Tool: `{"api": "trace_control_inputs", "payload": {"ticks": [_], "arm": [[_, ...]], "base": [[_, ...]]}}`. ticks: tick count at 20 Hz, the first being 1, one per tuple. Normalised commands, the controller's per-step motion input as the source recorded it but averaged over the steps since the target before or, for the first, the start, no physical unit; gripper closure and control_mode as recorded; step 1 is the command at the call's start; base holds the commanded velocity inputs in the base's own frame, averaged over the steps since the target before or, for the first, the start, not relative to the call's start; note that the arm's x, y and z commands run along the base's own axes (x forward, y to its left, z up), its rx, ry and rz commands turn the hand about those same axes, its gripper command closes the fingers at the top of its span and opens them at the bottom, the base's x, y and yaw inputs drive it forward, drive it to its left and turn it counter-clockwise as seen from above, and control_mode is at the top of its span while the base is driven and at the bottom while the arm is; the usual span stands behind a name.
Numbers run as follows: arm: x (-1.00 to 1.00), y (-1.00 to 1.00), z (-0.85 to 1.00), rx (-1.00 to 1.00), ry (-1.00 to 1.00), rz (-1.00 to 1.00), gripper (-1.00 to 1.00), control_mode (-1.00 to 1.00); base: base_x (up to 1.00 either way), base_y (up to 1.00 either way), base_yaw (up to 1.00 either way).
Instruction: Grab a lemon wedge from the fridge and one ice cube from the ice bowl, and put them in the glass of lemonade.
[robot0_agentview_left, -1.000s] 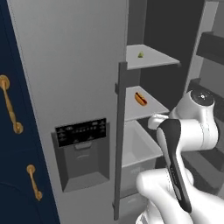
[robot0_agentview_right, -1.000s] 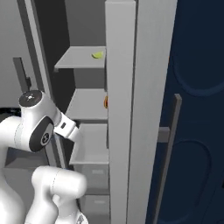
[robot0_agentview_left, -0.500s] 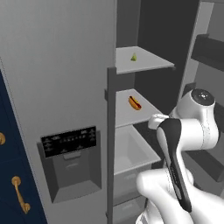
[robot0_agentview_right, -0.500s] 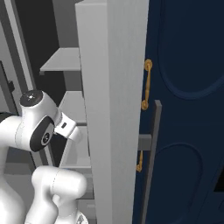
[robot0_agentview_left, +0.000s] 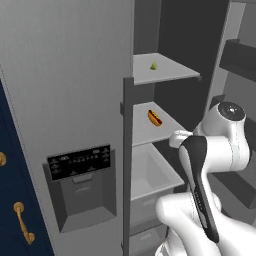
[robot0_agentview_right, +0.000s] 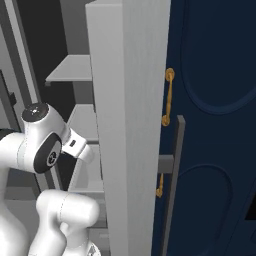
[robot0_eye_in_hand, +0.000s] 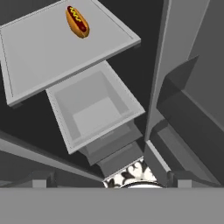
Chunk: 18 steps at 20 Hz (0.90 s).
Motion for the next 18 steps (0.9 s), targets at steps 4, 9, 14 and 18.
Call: {"api": "trace_control_inputs", "payload": {"ticks": [4,9,14,18], "arm": [[0.0,0.0,0.0,0.0,0.0,0.0,-1.0,1.0],[0.03,0.11,0.03,0.0,-0.01,0.0,-1.0,-1.0],[0.0,0.28,0.45,-0.08,-0.24,0.05,-1.0,-1.0],[0.0,0.34,0.59,-0.14,-0.24,0.08,-1.0,-1.0]], "base": [[0.55,0.08,0.0],[0.17,0.01,0.0],[0.0,0.0,0.0],[0.0,0.0,0.0]]}}
